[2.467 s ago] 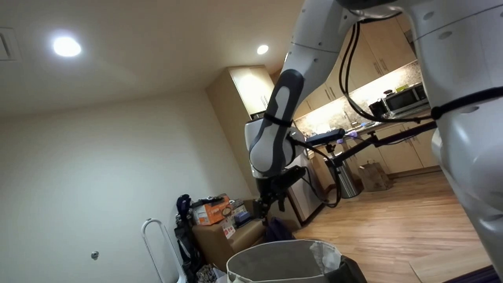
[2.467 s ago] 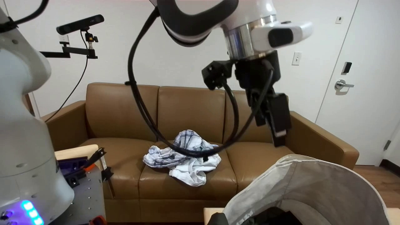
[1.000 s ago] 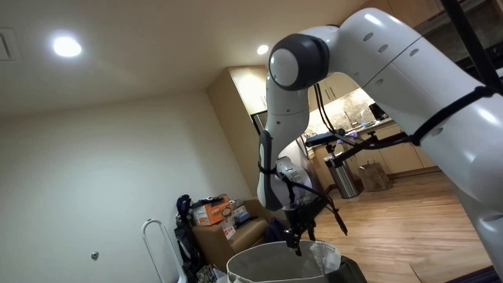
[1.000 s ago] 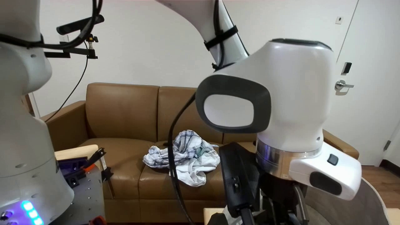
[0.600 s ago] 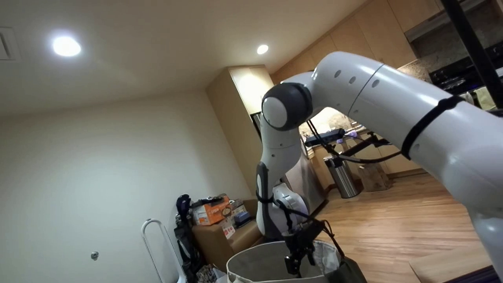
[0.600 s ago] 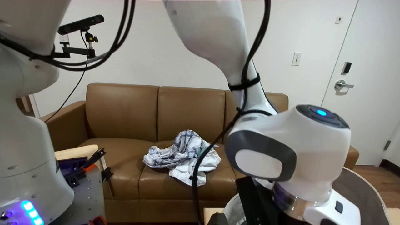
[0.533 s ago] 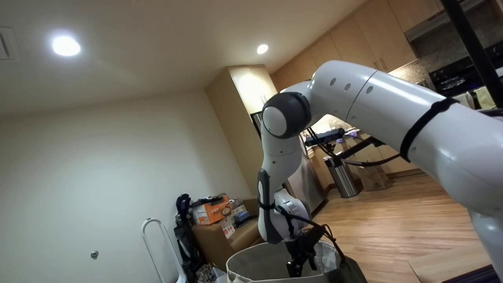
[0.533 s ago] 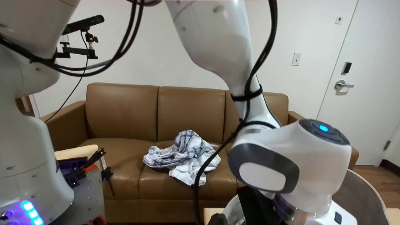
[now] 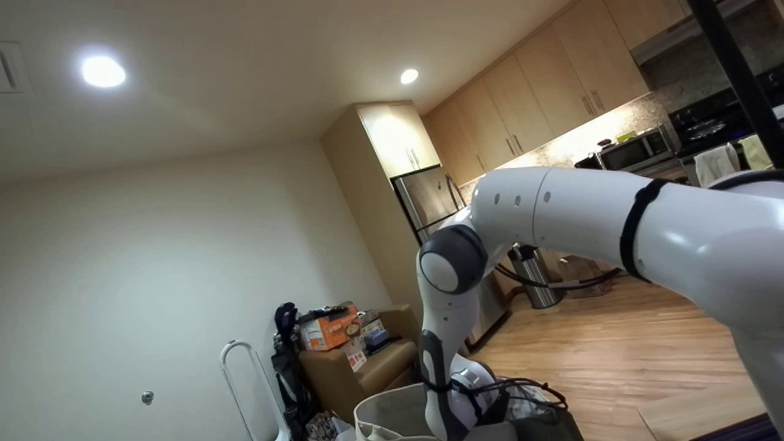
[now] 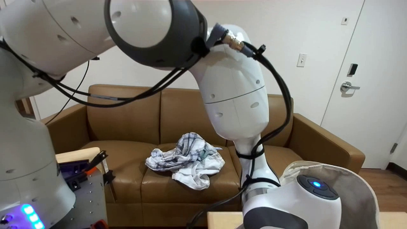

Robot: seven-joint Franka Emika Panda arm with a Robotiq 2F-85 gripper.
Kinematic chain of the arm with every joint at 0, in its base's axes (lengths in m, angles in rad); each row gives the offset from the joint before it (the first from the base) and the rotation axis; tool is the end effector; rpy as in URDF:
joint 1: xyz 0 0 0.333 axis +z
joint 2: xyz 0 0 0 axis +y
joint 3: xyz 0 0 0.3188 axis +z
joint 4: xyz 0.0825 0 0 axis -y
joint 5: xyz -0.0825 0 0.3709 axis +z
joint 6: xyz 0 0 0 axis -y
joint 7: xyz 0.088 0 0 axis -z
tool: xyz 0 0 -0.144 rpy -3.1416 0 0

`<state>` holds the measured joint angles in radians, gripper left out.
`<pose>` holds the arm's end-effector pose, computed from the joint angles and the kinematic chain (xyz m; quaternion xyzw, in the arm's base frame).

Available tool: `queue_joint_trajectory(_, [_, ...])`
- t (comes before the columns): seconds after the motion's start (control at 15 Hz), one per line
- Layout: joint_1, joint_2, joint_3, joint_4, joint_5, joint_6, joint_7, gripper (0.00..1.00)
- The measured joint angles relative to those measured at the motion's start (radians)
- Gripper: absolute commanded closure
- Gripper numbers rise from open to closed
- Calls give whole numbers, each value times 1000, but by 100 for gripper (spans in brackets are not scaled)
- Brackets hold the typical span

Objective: Take the clothes out of the basket and put them on the couch

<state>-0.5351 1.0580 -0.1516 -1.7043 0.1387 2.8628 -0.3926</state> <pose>0.4903 -0.4081 -0.0240 0.9829 -0.1695 0.0290 0.0652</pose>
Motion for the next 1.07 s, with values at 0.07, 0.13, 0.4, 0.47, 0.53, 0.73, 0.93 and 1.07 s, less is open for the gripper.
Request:
queue_joint_trajectory(0.07, [-3, 12, 11, 17, -13, 30, 0, 0])
queue_joint_trajectory(0.13, [-12, 14, 32, 24, -27, 65, -1, 0])
queue_joint_trajectory(0.4, [-129, -16, 214, 22, -80, 229, -34, 0])
queue_joint_trajectory(0.47, [-179, -25, 281, 19, -100, 254, -42, 0])
queue_joint_trajectory(0.53, [-233, -31, 347, 19, -122, 257, -47, 0])
queue_joint_trajectory(0.73, [-361, -27, 484, 19, -168, 192, -50, 0])
queue_joint_trajectory(0.93, [-434, 2, 544, 36, -168, 0, -70, 0])
queue_joint_trajectory(1.07, [-442, 32, 541, 70, -163, -121, -85, 0])
